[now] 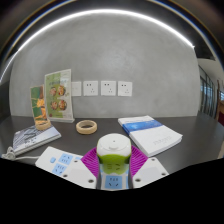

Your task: Unplug charger

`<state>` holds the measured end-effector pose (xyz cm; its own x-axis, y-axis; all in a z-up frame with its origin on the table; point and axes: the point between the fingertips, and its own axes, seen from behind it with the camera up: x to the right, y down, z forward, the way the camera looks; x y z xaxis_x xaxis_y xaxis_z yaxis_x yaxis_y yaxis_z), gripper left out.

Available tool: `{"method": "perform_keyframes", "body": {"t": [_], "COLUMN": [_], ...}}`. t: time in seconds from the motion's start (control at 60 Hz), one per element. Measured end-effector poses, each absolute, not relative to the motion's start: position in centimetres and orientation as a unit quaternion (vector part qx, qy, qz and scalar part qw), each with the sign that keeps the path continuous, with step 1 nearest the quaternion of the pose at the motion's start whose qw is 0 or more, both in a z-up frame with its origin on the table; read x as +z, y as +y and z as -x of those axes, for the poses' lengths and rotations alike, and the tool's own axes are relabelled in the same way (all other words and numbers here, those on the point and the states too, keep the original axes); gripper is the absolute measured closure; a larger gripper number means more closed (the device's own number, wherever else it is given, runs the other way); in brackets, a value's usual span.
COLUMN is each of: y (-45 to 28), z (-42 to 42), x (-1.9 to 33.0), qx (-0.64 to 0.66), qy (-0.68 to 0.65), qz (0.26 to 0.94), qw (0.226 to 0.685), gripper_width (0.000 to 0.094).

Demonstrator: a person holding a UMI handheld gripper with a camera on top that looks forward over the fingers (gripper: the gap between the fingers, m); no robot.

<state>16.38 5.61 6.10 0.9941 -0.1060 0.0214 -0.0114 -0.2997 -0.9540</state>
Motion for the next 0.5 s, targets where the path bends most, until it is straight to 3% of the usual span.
{"method": "perform_keyframes", "body": {"t": [0.233, 0.4, 0.5], "y": [5.6, 4.6, 5.0], "z": [-17.6, -21.8, -24.2], "x": [7.5, 16.8, 19.7], "qx": [0.032, -0.033, -0.066], "qy": [0.126, 0.113, 0.092], "qz": [0.804, 0.753, 0.743], "qw": [0.58, 0.648, 0.659], "gripper_width": [0.0609, 0.0609, 0.0609]}}
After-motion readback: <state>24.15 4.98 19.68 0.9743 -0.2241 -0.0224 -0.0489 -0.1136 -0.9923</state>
